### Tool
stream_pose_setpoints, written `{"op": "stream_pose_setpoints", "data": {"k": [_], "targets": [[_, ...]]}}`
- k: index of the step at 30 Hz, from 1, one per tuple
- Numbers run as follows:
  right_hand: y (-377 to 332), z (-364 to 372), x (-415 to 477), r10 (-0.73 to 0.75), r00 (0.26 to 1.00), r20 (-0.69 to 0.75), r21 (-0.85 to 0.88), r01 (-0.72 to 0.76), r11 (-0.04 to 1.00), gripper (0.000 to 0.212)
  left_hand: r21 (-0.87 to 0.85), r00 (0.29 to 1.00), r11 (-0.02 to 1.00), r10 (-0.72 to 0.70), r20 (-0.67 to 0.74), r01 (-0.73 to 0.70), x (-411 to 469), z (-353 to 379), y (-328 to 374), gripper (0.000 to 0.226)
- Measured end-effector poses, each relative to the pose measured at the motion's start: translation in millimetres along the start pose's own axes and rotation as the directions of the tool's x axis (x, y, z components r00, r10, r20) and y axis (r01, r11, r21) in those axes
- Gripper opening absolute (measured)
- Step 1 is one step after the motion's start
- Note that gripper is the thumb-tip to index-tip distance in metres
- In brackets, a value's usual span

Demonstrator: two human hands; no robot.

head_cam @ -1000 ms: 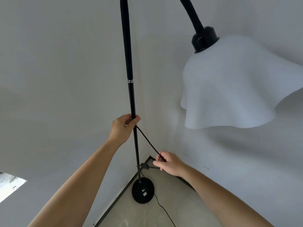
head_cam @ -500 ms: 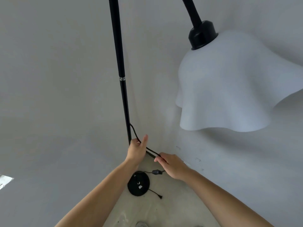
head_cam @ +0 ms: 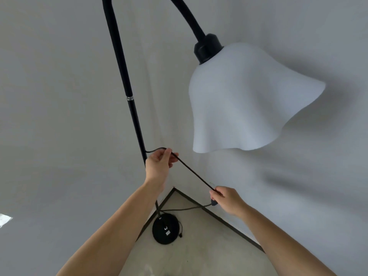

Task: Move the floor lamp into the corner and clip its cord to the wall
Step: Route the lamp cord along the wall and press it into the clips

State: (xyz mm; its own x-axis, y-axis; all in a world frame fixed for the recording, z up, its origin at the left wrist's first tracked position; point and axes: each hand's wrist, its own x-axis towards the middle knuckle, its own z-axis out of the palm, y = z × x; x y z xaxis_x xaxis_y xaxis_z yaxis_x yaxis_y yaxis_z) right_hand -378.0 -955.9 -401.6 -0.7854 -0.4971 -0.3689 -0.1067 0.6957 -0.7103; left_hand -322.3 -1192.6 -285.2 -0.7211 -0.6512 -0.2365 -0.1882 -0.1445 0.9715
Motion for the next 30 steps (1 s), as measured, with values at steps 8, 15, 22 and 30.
{"op": "stream_pose_setpoints", "data": {"k": [8, 15, 22, 30], "targets": [[-9.6, -41.5, -5.3, 0.239, 0.967, -0.089, 0.596, -0.14, 0.791, 0.049, 0.012, 0.999, 1.0, -0.011, -0.039, 0.011, -1.2, 8.7, -8.2, 0.016], [20.2, -48.5, -18.8, 0.225, 0.957, 0.183, -0.124, -0.205, 0.971, 0.061, -0.012, 0.997, 0.999, -0.05, -0.065, 0.049, 2.3, 16.6, -17.7, 0.017], [27.6, -37.0, -27.9, 0.226, 0.947, 0.227, 0.067, -0.246, 0.967, 0.046, -0.021, 0.979, 0.98, -0.196, 0.064, 0.198, -2.2, 24.3, -20.6, 0.02], [-2.0, -18.3, -21.9, 0.078, 0.949, 0.307, -0.002, -0.081, 0.997, 0.042, 0.304, 0.791, 0.913, -0.392, 0.47, 0.273, -41.7, 62.3, -49.9, 0.032]]}}
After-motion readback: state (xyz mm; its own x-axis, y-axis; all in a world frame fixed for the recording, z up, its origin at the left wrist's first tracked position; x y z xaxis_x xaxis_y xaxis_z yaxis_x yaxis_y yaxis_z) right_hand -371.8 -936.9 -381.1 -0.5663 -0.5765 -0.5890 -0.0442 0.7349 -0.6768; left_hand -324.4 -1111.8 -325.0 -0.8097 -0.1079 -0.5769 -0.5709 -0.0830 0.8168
